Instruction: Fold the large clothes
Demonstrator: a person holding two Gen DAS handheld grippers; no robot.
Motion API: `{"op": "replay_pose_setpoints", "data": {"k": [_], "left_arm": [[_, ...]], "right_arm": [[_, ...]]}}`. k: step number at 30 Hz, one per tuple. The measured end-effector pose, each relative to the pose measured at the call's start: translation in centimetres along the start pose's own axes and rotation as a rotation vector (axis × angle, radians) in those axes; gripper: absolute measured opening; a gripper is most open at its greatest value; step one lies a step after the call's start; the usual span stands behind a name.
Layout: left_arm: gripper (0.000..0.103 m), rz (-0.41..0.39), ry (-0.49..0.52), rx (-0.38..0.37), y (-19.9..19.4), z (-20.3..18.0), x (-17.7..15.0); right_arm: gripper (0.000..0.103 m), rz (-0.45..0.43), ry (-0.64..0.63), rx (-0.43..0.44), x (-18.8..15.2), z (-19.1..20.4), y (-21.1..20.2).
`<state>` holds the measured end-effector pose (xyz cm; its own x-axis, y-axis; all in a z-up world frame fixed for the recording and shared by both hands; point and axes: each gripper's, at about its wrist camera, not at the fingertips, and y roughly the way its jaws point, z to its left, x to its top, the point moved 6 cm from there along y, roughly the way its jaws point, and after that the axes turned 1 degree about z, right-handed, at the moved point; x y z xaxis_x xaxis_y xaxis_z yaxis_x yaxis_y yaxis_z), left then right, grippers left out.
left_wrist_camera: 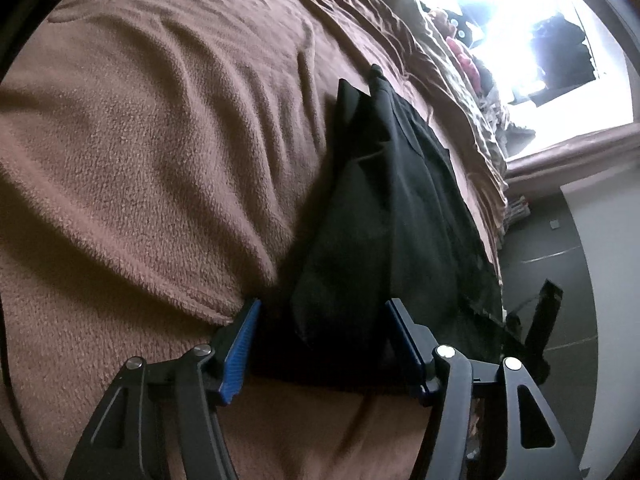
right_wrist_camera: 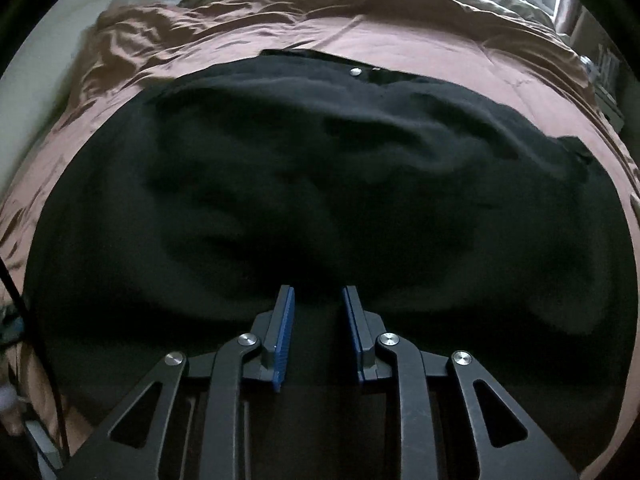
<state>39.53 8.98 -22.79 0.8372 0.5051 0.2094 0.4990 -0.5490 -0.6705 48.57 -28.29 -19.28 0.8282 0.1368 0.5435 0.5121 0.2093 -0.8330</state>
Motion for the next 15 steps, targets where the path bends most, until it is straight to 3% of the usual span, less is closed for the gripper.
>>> {"op": "replay_pose_setpoints", "data": {"k": [5, 15], "left_arm": [[0.061, -0.002, -0.025, 0.003, 0.0, -0.2, -0.2], [0.062, 0.036, -0.030, -0.015, 0.7, -0.7, -0.3]], "right_arm": [[0.021, 0.003, 0.060, -0.012, 3.4, -0.9, 2.3], [0.020, 0.009, 0.161, 0.062, 9.6, -2.7, 6.7]]}}
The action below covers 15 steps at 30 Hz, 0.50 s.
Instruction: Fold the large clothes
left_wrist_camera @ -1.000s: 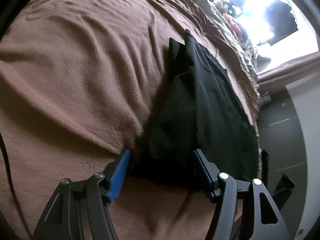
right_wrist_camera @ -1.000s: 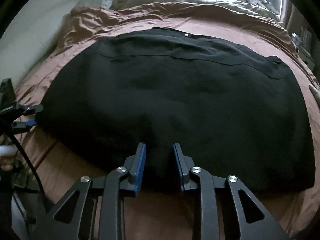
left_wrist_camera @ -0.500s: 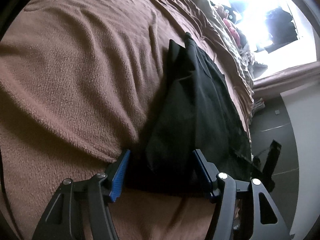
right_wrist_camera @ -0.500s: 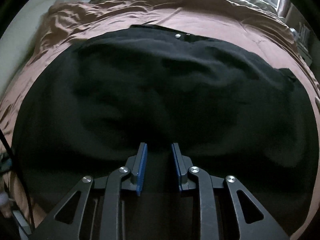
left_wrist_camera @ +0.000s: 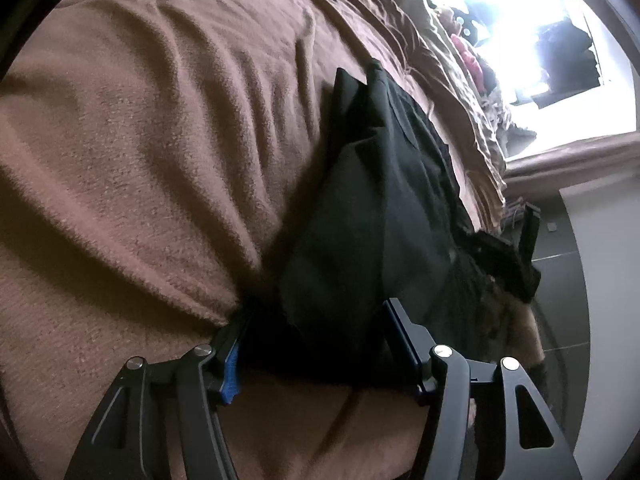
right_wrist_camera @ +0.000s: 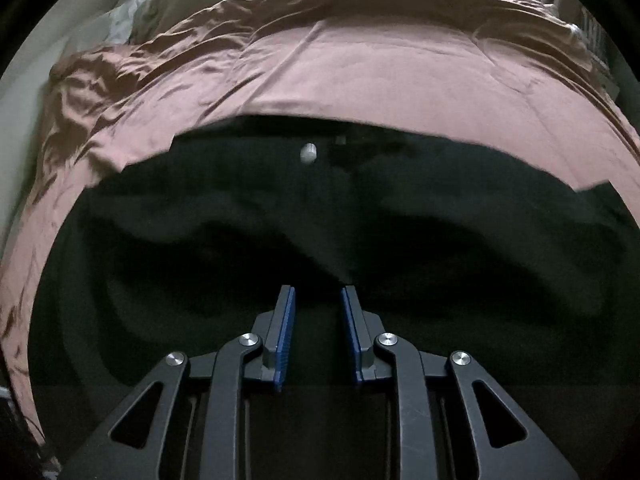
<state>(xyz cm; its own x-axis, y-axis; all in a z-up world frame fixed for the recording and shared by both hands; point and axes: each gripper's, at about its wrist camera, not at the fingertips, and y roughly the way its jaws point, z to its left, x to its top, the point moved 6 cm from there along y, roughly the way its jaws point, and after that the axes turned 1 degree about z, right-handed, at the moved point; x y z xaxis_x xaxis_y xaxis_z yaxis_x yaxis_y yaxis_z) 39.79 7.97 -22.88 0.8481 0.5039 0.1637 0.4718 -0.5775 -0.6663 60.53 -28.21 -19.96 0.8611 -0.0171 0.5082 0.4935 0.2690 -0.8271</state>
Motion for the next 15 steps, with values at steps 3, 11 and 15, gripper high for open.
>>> {"op": "replay_pose_setpoints", "data": {"k": [3, 11, 15], "left_arm": [[0.062, -0.001, -0.018, -0.010, 0.3, 0.1, 0.2], [0.024, -0.007, -0.031, -0.066, -1.3, -0.5, 0.3], [0.018, -0.038, 0.013, -0.109, -2.9, -3.0, 0.7]], "right_arm": [[0.020, 0.009, 0.054, 0.044, 1.0, -0.8, 0.0], [0.020, -0.060, 0.011, 0.125, -3.1, -1.9, -6.3], [0.020, -0.083, 0.033, 0.197, -6.9, -3.2, -9.3]]}}
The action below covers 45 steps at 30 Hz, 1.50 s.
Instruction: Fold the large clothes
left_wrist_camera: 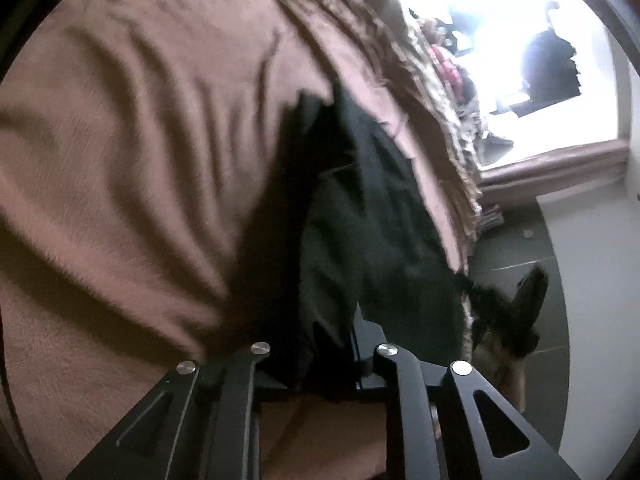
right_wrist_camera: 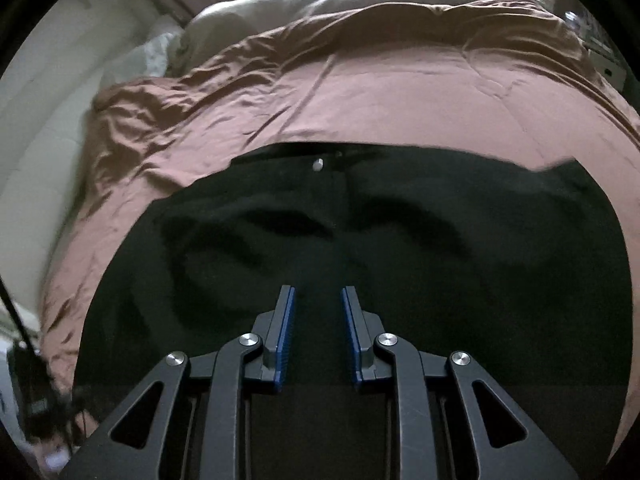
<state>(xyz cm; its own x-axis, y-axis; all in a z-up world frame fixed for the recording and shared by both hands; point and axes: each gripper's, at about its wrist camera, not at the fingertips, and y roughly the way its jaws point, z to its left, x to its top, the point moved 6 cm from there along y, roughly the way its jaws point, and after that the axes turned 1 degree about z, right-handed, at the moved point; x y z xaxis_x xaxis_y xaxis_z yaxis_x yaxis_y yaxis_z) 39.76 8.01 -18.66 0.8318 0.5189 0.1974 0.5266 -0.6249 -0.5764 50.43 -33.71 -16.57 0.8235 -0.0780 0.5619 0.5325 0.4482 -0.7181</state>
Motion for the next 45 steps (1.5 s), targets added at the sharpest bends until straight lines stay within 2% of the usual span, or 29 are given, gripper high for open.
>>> {"op": "replay_pose_setpoints", "data": {"k": [4, 10, 13, 15, 16, 18, 22, 25, 26, 30, 33, 39, 40, 42, 43, 44, 45], "left_arm": [[0.015, -0.026, 0.072, -0.047, -0.9, -3.9, 0.5], [0.013, -0.072, 0.165, -0.111, -1.9, -9.7, 0.7], [0.012, -0.083, 0.222, -0.134, -1.8, -12.5, 0.3], [0.011, -0.077, 0.245, -0.146, -1.6, -14.3, -0.1], [0.011, -0.075, 0.252, -0.151, -1.4, -14.9, -0.1], [0.011, -0.071, 0.271, -0.178, -1.1, -16.6, -0.3], [0.011, -0.053, 0.324, -0.191, -0.1, -19.8, -0.9], [0.011, -0.037, 0.358, -0.203, 0.6, -22.1, -1.3], [0.011, -0.033, 0.373, -0.208, 0.8, -23.0, -1.5], [0.011, -0.014, 0.430, -0.227, 2.2, -27.0, -2.3], [0.011, 0.007, 0.475, -0.232, 3.6, -29.9, -3.1], [0.011, 0.073, 0.549, -0.246, 7.5, -34.8, -6.0], [0.011, 0.085, 0.558, -0.246, 8.2, -35.4, -6.4], [0.011, 0.115, 0.579, -0.244, 10.3, -36.8, -7.5], [0.011, 0.129, 0.585, -0.244, 11.1, -37.1, -7.8], [0.011, 0.143, 0.593, -0.244, 12.2, -37.6, -8.4], [0.011, 0.163, 0.601, -0.246, 13.6, -38.2, -9.2]], "right_arm": [[0.020, -0.015, 0.020, 0.067, -3.5, -0.4, -2.4], [0.020, -0.026, -0.008, 0.100, -8.6, 0.4, -3.5], [0.020, -0.019, -0.029, 0.092, -9.7, 0.9, -2.6], [0.020, -0.016, -0.023, 0.040, -10.3, 0.2, -1.4], [0.020, -0.017, -0.001, 0.003, -10.8, -0.6, -0.6], [0.018, -0.005, 0.069, 0.019, -11.5, -1.7, 0.7], [0.017, -0.014, 0.082, 0.038, -11.2, -2.3, 1.3], [0.017, -0.005, 0.085, 0.101, -11.1, -2.9, 0.9], [0.017, -0.013, 0.096, 0.127, -11.2, -3.6, 0.2], [0.017, -0.094, 0.095, 0.143, -10.8, -5.9, -2.5], [0.018, -0.138, 0.141, 0.172, -10.8, -8.6, -4.6], [0.018, -0.191, 0.216, 0.176, -12.0, -13.6, -8.3], [0.021, -0.199, 0.221, 0.176, -12.2, -14.3, -8.9], [0.039, -0.219, 0.243, 0.165, -12.7, -16.1, -10.2], [0.060, -0.230, 0.252, 0.165, -13.0, -16.7, -10.7], [0.074, -0.248, 0.264, 0.169, -13.3, -17.5, -11.5], [0.075, -0.261, 0.274, 0.163, -13.6, -17.8, -12.0]]}}
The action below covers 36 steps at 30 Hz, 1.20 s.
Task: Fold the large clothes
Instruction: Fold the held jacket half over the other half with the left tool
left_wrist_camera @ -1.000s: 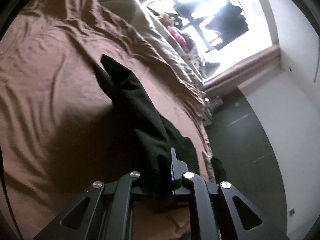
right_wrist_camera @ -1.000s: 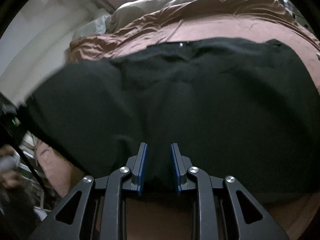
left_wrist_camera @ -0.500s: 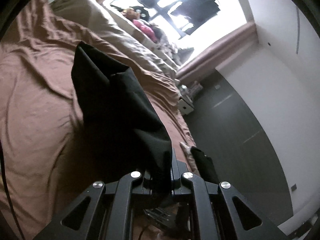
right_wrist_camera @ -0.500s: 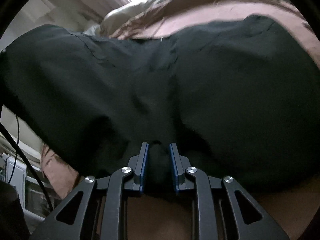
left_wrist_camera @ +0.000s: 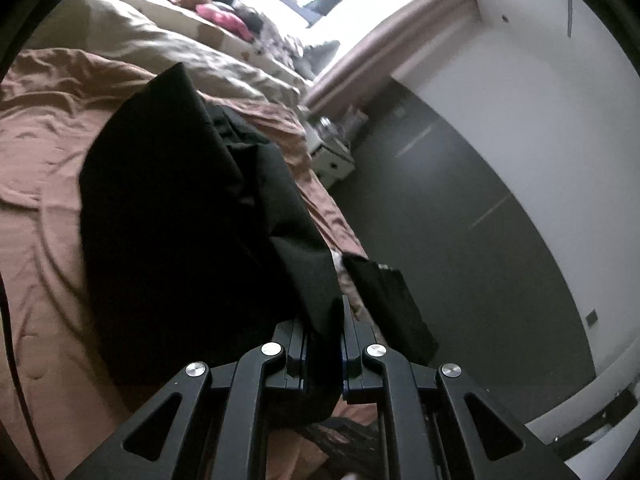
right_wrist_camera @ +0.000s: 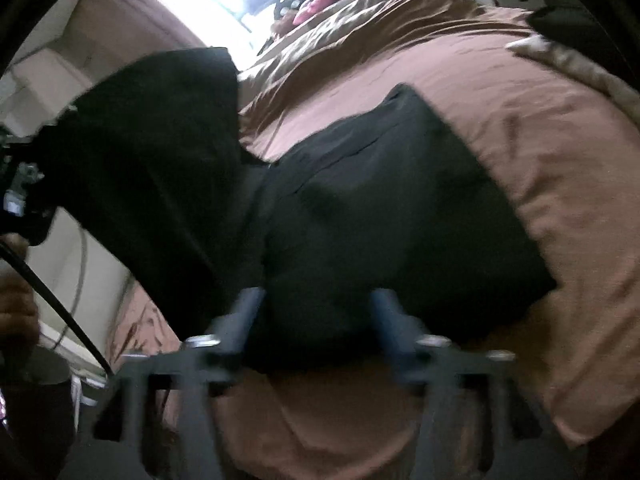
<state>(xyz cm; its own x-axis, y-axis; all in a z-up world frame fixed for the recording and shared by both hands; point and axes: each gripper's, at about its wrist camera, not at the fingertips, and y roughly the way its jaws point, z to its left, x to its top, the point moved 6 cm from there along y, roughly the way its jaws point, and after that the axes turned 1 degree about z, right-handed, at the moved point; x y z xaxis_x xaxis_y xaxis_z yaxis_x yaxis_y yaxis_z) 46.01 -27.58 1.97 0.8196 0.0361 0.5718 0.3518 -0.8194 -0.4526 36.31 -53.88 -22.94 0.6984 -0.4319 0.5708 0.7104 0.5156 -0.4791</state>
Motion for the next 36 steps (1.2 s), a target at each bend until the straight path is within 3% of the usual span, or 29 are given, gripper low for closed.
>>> {"op": "replay_pose_setpoints", "data": {"k": [5, 8, 11, 13, 20, 28, 31, 32, 36], "left_arm": [[0.014, 0.132, 0.002, 0.007, 8.1, -1.5, -2.3], [0.031, 0.233, 0.006, 0.037, 12.0, -1.7, -4.4], [0.052, 0.266, -0.022, -0.026, 13.0, -1.8, -5.7], [0.062, 0.250, -0.016, 0.003, 12.4, -1.4, -5.6], [0.069, 0.153, -0.030, 0.161, 6.1, 3.3, -5.6], [0.069, 0.082, -0.146, 0.356, 0.3, 12.0, -8.9], [0.069, 0.080, -0.208, 0.374, -0.6, 14.3, -10.8], [0.069, 0.082, -0.229, 0.377, -0.4, 14.9, -11.3], [0.069, 0.124, -0.267, 0.393, 1.3, 16.1, -13.5]], "right_arm": [[0.075, -0.047, 0.083, -0.054, -0.6, -4.9, -4.5], [0.075, -0.066, 0.129, -0.069, -0.8, -7.2, -6.1], [0.075, -0.077, 0.164, -0.062, -1.0, -8.3, -7.3], [0.075, -0.080, 0.180, -0.033, -1.0, -8.2, -7.4], [0.075, -0.072, 0.165, 0.100, 0.6, -5.5, -3.8], [0.073, -0.027, 0.134, 0.027, 2.3, -4.8, 1.6], [0.029, -0.019, 0.135, 0.014, 2.8, -5.1, 2.2], [0.020, -0.033, 0.121, 0.034, 3.1, -4.7, 1.6], [0.014, -0.063, 0.097, 0.036, 3.3, -5.1, 0.7]]}}
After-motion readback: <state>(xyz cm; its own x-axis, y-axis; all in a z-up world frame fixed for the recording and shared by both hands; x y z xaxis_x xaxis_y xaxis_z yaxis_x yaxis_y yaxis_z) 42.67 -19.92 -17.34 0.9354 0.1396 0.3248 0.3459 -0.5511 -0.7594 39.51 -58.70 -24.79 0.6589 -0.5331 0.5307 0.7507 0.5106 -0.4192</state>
